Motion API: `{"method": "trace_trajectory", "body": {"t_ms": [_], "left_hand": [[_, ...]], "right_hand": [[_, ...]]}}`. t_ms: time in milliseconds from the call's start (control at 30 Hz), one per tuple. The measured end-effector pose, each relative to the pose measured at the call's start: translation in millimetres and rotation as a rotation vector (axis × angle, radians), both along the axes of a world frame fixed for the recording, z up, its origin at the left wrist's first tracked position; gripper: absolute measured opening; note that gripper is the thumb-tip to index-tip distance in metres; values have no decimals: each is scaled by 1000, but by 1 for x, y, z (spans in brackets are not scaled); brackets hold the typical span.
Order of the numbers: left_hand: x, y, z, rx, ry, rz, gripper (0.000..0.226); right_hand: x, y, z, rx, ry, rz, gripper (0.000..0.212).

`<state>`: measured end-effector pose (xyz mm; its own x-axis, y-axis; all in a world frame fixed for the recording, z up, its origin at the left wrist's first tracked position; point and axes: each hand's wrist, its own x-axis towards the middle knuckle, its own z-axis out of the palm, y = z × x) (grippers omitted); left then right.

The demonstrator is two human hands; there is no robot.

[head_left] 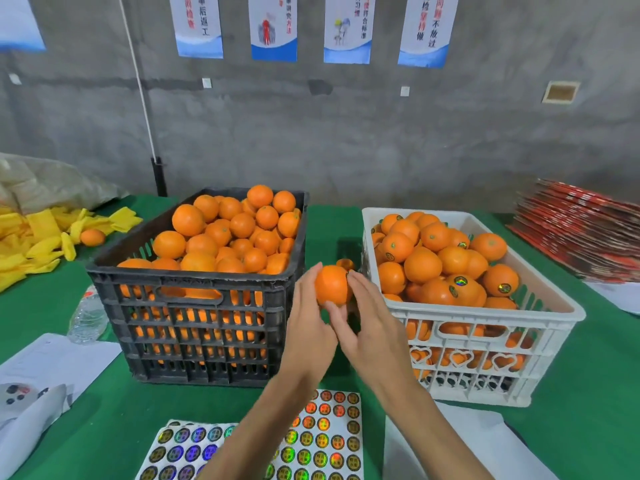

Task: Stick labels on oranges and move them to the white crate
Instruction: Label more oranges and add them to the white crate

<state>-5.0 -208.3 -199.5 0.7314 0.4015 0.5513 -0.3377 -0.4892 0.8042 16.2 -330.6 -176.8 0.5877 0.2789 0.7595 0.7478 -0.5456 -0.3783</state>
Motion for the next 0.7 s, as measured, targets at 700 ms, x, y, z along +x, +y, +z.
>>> {"method": "trace_trajectory", "body": {"t_ms": [700], "left_hand": [[74, 205, 114, 689, 1287, 527, 78]], "right_hand": [[157, -56, 61, -102, -35, -263, 26]]}}
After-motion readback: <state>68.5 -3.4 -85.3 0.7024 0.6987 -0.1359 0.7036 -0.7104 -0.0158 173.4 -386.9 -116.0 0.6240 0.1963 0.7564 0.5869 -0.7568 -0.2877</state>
